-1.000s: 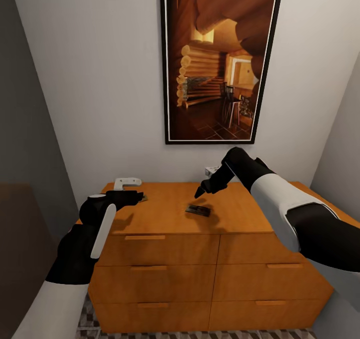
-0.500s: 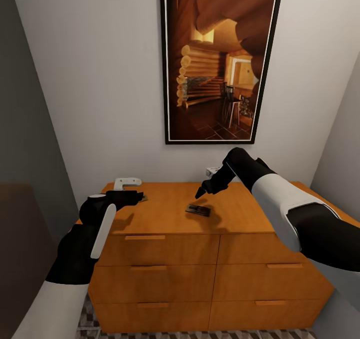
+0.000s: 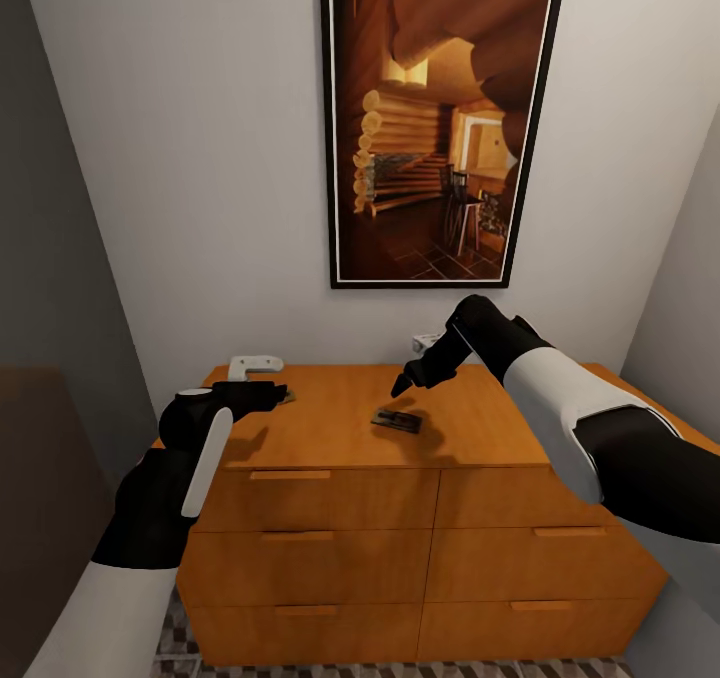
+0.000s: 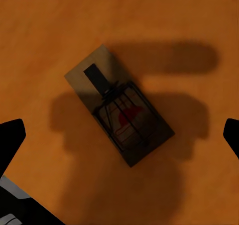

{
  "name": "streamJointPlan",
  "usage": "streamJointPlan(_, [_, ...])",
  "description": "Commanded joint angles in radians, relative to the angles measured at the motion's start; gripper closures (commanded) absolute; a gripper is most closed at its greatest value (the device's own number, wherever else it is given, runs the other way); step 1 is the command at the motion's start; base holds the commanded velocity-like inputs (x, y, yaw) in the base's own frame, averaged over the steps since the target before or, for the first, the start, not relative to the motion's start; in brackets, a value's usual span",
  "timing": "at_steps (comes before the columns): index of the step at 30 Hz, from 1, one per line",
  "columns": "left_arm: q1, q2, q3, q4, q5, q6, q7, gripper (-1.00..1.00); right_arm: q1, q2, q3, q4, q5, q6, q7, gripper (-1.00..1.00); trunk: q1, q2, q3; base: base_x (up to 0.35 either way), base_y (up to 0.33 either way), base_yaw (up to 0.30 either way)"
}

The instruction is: Take the four mousetraps from the cabinet in the bathroom and place them on the bathroom floor. Make sure all four end up on the same floor surface, and ensure that at least two of them are either under or directly next to the same bathroom sink.

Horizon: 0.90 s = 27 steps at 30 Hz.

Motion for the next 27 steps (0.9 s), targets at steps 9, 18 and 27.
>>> streamJointPlan(9, [-0.001,0.0,-0.001,0.0,0.009,0.0,0.01,-1.0,-0.001,0.0,0.002,-0.001,0.011,0.002,0.009,-1.0,0.0,-0.001,-0.001,0.033,0.0,0.0])
streamJointPlan(18, [-0.001,0.0,-0.001,0.0,0.009,-0.002,0.01,-1.0,-0.001,0.0,0.002,-0.002,0.013,0.002,0.008,-1.0,0.0,-0.001,-0.001,0.045,0.0,0.0])
streamJointPlan(27, [-0.001,0.001,-0.001,0.0,0.009,-0.001,0.01,-1.0,-0.001,0.0,0.002,-0.002,0.014,0.002,0.007,-1.0,0.0,-0.001,-0.001,0.004,0.0,0.0])
